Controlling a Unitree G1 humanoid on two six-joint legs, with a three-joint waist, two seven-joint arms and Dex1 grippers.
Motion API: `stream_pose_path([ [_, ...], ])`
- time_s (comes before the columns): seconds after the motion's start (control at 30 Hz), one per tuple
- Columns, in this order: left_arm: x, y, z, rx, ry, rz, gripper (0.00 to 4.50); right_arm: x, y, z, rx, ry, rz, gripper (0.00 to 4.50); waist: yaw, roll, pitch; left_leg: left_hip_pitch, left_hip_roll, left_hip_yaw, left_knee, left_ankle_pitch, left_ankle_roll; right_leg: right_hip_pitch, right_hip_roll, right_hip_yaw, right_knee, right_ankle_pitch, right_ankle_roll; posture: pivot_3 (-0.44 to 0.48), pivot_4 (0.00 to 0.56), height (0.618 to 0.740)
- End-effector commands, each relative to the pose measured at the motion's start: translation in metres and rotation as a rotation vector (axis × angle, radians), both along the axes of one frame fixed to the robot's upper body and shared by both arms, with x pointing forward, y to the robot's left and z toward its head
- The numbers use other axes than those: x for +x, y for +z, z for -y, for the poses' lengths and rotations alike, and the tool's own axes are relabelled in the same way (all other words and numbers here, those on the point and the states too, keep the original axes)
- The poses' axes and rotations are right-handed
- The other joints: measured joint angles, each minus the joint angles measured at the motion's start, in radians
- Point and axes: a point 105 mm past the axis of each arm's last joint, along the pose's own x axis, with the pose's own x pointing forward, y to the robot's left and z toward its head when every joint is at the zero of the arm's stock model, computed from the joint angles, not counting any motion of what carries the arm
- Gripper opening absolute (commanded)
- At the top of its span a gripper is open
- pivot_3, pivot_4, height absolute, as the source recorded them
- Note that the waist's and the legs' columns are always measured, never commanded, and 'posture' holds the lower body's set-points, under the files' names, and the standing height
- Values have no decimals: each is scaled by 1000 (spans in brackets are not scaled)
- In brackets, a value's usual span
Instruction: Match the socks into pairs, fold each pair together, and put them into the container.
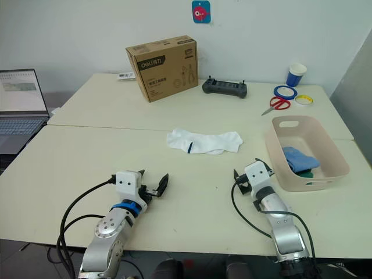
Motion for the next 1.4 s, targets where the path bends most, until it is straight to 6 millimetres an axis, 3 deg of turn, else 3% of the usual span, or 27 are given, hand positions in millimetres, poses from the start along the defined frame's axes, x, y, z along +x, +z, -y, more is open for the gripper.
stream_pose_path([
  [0.03, 2, 14, 1, 10, -17, 55, 4500, -1, 15, 3, 8, -10, 62, 4493, 0, 0, 0, 0, 0, 0, 0, 0, 0, 0, 0, 0, 0, 0, 0, 0, 150, 740],
  [0.33, 2, 16, 1, 8, -38, 56, 4500, 3, 18, 3, 0, -6, 70, 4493, 0, 0, 0, 0, 0, 0, 0, 0, 0, 0, 0, 0, 0, 0, 0, 0, 150, 740],
  [0.5, 15, 38, 10, 71, -219, 83, 4500, 15, 28, -6, -97, 101, 78, 4493, -2, 0, 0, 0, 0, 0, 0, 0, 0, -1, 0, 0, 0, 0, 0, 0, 150, 740],
  [0.63, 38, 51, 18, 230, -368, 81, 4500, 39, 32, -13, -209, 201, 32, 4493, -7, 0, 0, 0, 0, 0, 0, 0, 0, 0, 1, 0, 0, 0, 0, 0, 150, 740],
  [0.77, 70, 57, 21, 312, -403, 48, 4500, 65, 37, -16, -318, 255, 7, 4493, -11, -1, 0, 0, -1, 0, 0, 0, 0, 0, 1, 0, -1, 0, 0, 0, 150, 740],
  [0.97, 90, 45, 45, 339, -505, -16, 4500, 94, 33, -19, -365, 255, -82, 4493, -13, -1, 0, -1, 0, 0, -1, 0, 0, -1, 1, -1, -1, 3, -4, 0, 150, 740],
  [1.1, 100, 37, 53, 351, -512, -47, 4500, 102, 27, -17, -360, 262, -143, 4493, -13, -1, 0, -2, 0, 0, -1, 0, 0, -1, 0, -1, -1, 3, -4, 0, 150, 740],
  [1.17, 103, 33, 56, 365, -522, -58, 4102, 104, 26, -15, -363, 260, -150, 4500, -13, -1, 0, -2, 0, -1, -1, 0, 0, -1, 1, -1, -1, 3, -4, 0, 150, 740],
  [1.23, 105, 32, 62, 356, -546, -65, 3590, 105, 24, -14, -368, 269, -171, 4111, -14, -1, 0, -2, 0, -1, -1, 0, 0, -1, 1, -1, -1, 3, -4, 0, 150, 740],
  [1.4, 112, 40, 66, 350, -537, -35, 2018, 111, 35, -13, -365, 266, -135, 2517, -14, -1, 1, -2, -1, 0, 0, 0, 0, -1, 0, -1, -1, 4, -3, 0, 150, 740],
])
